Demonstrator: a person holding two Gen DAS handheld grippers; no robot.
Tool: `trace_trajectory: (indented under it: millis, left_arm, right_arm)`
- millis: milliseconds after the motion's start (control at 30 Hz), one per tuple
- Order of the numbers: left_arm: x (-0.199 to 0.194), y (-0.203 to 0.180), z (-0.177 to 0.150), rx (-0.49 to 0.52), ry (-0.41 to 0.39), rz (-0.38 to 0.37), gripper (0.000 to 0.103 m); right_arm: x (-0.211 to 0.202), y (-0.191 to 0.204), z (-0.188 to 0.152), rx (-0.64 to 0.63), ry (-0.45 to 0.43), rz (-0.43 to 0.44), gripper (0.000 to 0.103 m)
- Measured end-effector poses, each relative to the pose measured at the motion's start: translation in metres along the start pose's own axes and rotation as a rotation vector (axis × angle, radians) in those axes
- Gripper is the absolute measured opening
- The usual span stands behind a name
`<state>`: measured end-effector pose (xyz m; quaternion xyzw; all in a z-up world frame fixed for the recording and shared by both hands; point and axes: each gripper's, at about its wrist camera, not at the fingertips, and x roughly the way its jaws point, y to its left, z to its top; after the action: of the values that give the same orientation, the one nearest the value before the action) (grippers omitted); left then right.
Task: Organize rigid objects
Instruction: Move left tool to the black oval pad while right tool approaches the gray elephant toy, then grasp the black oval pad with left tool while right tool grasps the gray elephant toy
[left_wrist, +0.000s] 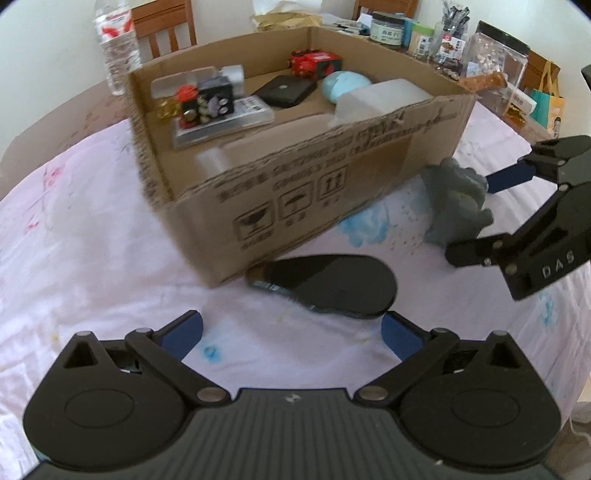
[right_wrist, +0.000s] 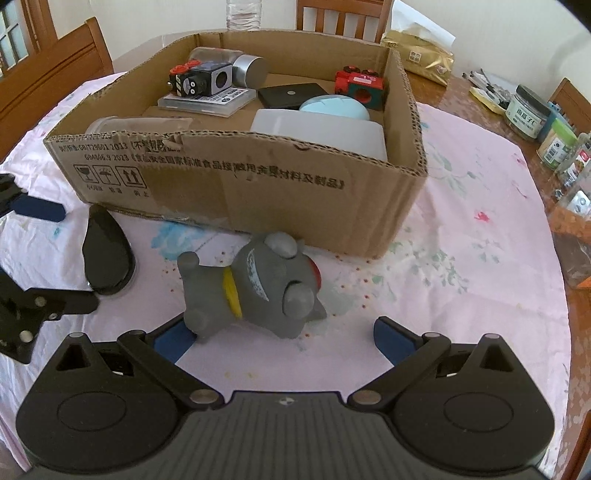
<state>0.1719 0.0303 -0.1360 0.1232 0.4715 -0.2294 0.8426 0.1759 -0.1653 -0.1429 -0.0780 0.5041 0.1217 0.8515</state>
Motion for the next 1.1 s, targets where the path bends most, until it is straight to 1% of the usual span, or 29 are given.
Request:
trace_trajectory:
  millis: [200, 300, 567, 633, 767, 867, 967, 1100]
  left_arm:
    - [0.002, -0.009, 0.003, 0.005, -0.036, -0.006, 0.102]
    - [0.005, -0.012, 0.006, 0.009, -0.041, -0.009, 0.102]
    - [0.003, -0.033, 0.005, 0.109, -0.02, -0.073, 0.102]
    - [0.003, -0.032, 0.005, 0.09, -0.017, -0.058, 0.102]
    - [0.003, -0.021, 0.004, 0.007, -0.034, -0.008, 0.102]
    - [0.004, -0.014, 0.003, -0.021, -0.044, 0.015, 0.102]
    - [0.003, -0.011, 0.002, -0.014, -0.038, 0.02, 0.102]
    - [-0.002, -0.005, -0.003, 0.007, -0.029, 0.049, 0.102]
  right_arm:
    - [-0.001, -0.006, -0.005, -0.037, -0.007, 0.021, 0.103]
    - [-0.002, -0.007, -0.007, -0.048, -0.021, 0.03, 0.103]
    - [-0.005, -0.008, -0.011, -0.066, -0.033, 0.04, 0.103]
    - [-0.006, -0.009, -0.011, -0.071, -0.03, 0.043, 0.103]
    - [-0.005, -0.009, -0.01, -0.07, -0.033, 0.042, 0.103]
    - [-0.004, -0.009, -0.009, -0.07, -0.033, 0.041, 0.103]
    - [-0.004, -0.009, -0.009, -0.074, -0.03, 0.043, 0.103]
    - [-0.004, -0.009, -0.01, -0.078, -0.03, 0.045, 0.103]
